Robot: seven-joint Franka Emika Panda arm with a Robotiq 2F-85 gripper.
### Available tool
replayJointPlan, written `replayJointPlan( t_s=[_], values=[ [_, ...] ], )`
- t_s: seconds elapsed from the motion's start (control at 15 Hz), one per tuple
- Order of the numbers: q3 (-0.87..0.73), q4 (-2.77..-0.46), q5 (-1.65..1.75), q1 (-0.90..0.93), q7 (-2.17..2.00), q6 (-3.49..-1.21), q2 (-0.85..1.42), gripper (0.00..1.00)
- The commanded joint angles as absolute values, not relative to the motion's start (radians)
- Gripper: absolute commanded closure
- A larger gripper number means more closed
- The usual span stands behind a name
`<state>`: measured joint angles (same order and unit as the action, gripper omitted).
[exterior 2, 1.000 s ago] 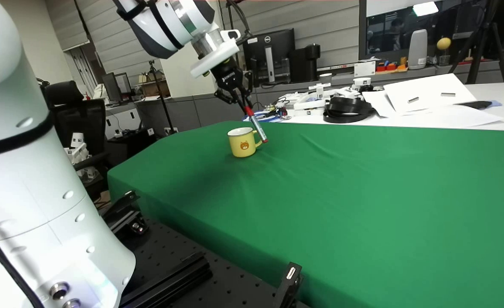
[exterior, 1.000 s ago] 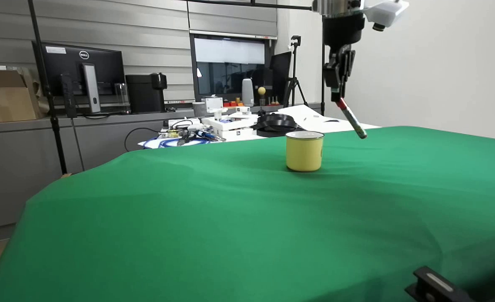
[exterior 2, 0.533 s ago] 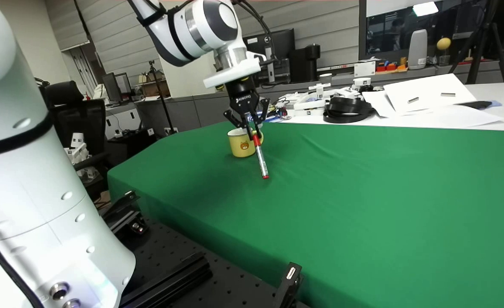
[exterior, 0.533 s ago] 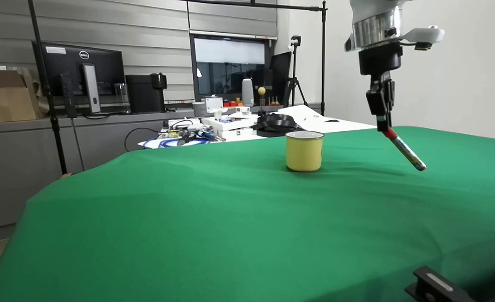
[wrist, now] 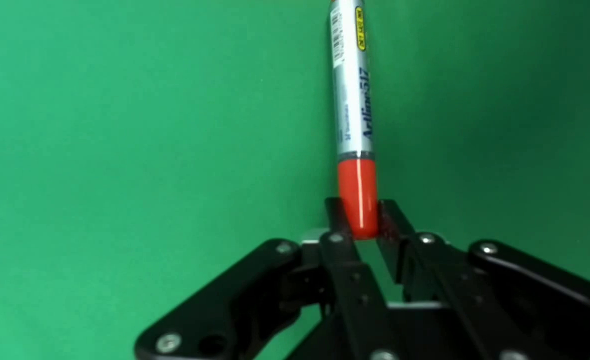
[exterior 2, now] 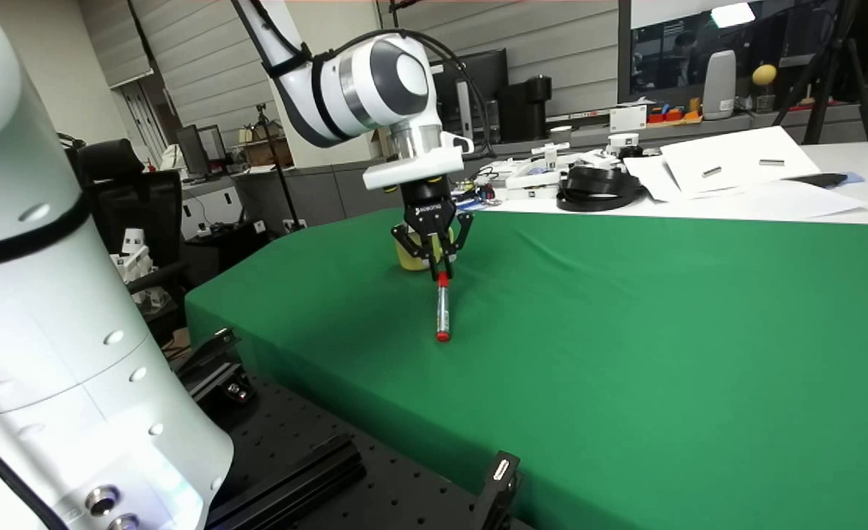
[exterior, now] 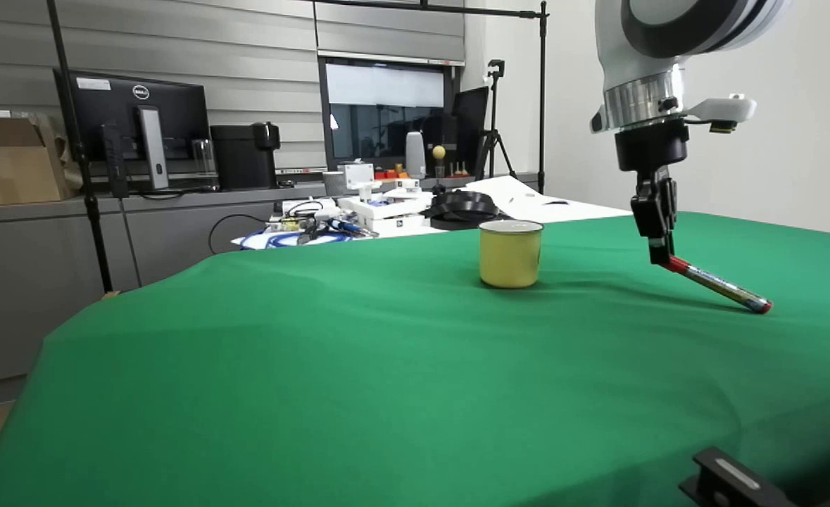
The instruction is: Take the pen out of the cup and put it on the table
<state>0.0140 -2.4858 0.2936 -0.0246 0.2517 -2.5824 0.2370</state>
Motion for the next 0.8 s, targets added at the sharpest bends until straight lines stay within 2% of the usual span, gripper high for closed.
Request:
replayJointPlan(
  t_s=[0.0,0.33,0.4,0.47,0.53,0.73],
  values=[
    [0.011,-2.515,0.295,-0.012,0.236,-2.722,0.266,0.95],
    [0.020,-2.537,0.279,0.000,0.242,-2.845,0.303,0.95],
    [0.027,-2.539,0.268,-0.004,0.251,-2.842,0.294,0.54],
    [0.028,-2.541,0.265,-0.003,0.251,-2.836,0.284,0.53],
    [0.035,-2.543,0.253,-0.008,0.259,-2.820,0.261,0.49],
    [0.046,-2.556,0.223,-0.014,0.269,-2.785,0.186,0.27]
  ],
)
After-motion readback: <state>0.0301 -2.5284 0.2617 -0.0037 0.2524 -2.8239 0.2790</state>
